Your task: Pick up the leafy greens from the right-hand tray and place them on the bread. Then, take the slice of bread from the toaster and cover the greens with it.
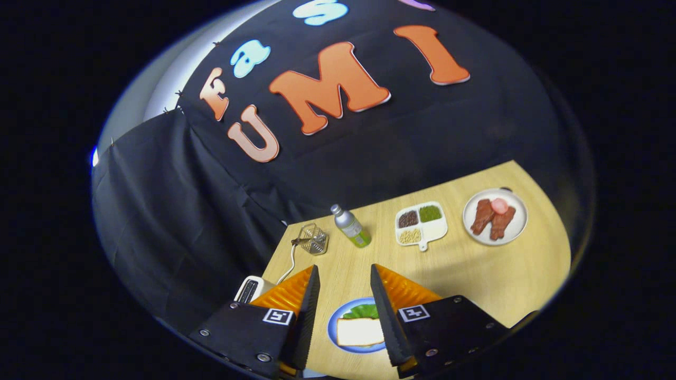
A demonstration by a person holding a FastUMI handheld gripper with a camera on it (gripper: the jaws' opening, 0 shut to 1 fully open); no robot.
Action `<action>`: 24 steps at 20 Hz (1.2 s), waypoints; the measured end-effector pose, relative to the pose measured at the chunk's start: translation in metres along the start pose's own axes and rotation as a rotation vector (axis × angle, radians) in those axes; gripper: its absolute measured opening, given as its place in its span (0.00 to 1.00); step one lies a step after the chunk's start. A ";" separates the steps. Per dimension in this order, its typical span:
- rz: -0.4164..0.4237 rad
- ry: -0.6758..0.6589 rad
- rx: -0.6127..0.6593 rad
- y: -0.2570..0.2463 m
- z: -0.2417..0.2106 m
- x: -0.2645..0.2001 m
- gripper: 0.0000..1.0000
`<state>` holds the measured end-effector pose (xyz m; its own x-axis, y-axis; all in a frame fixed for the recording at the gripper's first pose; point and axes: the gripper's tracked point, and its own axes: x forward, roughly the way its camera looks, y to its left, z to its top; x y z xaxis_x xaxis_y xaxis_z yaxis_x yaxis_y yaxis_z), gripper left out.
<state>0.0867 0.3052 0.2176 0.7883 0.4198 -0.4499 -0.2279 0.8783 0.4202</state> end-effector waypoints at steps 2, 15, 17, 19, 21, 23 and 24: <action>-0.007 -0.062 -0.060 0.009 0.026 -0.024 0.61; -0.209 -0.509 -0.382 0.010 0.129 -0.120 0.96; -0.238 -0.605 -0.432 0.012 0.144 -0.135 0.97; -0.259 -0.663 -0.462 0.012 0.149 -0.145 0.97; -0.273 -0.688 -0.474 0.010 0.149 -0.147 0.97; -0.282 -0.707 -0.474 0.009 0.150 -0.149 0.97; -0.282 -0.713 -0.470 0.009 0.150 -0.149 0.97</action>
<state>0.0532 0.2168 0.4068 0.9821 0.0703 0.1747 -0.0591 0.9959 -0.0681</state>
